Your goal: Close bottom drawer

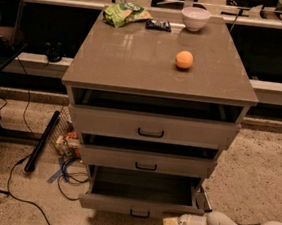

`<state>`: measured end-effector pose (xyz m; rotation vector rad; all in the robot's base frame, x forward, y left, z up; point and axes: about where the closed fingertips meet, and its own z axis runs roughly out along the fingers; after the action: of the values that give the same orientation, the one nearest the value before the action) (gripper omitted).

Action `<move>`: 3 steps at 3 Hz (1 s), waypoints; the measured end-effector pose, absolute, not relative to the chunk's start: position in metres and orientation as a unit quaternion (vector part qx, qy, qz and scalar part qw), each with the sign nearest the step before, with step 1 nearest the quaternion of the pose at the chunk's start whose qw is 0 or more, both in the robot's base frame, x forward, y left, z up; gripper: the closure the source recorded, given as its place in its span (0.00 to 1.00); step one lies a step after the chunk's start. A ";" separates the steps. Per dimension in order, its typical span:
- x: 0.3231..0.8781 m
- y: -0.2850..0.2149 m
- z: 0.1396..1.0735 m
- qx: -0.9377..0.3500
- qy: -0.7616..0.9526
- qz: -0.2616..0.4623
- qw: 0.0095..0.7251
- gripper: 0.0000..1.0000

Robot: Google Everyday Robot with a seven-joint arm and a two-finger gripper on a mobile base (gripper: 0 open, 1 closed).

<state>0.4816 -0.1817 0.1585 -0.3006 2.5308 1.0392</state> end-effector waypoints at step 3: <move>0.529 -0.222 0.155 -0.081 0.907 0.328 0.250 1.00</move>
Offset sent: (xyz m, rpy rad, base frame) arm 0.1026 -0.0913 0.0030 -0.1167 -0.2070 -0.2300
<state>0.5286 -0.2223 0.1551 -0.2213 2.4705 0.8943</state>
